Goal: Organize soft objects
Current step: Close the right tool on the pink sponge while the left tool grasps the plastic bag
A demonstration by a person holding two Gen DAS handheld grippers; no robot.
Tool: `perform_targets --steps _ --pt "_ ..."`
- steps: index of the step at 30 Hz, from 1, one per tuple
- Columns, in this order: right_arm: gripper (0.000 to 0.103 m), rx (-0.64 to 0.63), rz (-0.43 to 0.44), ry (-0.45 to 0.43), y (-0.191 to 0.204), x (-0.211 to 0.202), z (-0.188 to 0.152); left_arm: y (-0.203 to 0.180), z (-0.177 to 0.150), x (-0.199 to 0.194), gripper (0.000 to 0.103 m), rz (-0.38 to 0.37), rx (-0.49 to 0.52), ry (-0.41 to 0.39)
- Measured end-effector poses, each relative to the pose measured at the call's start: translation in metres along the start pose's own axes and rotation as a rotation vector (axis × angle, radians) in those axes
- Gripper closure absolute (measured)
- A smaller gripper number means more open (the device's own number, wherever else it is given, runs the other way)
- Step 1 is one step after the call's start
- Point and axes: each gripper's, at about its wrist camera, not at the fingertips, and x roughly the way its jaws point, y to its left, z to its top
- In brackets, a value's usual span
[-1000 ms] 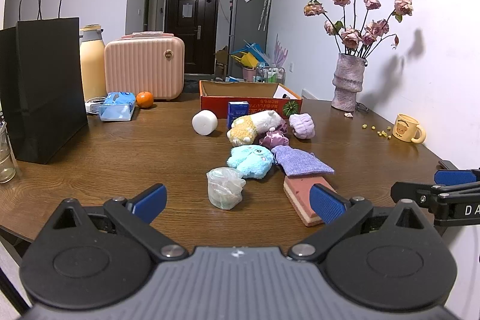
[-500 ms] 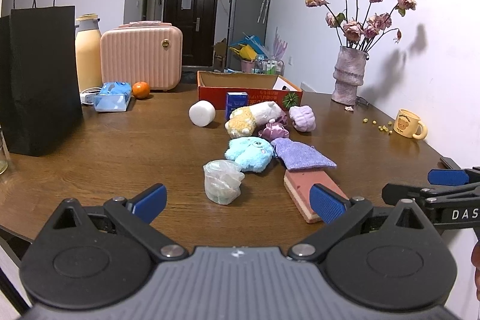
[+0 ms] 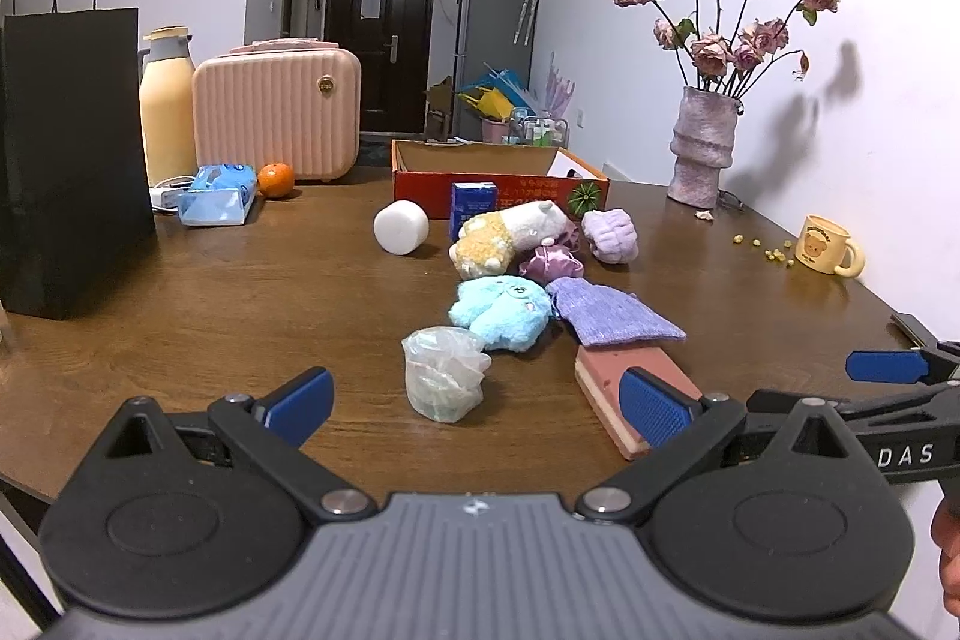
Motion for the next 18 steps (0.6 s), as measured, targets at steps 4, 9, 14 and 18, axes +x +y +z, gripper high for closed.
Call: perform_targets --steps 4,9,14,18 --pt "0.000 -0.006 0.002 0.016 0.001 0.010 0.000 0.002 0.002 0.008 0.000 -0.002 -0.007 0.004" --pt "0.000 -0.012 0.001 0.034 0.003 0.022 0.001 0.004 0.002 0.015 0.000 -0.005 -0.007 0.006" --pt "0.000 -0.016 0.003 0.051 0.006 0.035 0.001 0.007 0.003 0.021 0.000 0.004 -0.007 0.002" --pt "0.000 -0.025 0.006 0.070 0.009 0.048 0.001 0.011 0.004 0.029 0.000 0.006 -0.016 0.006"
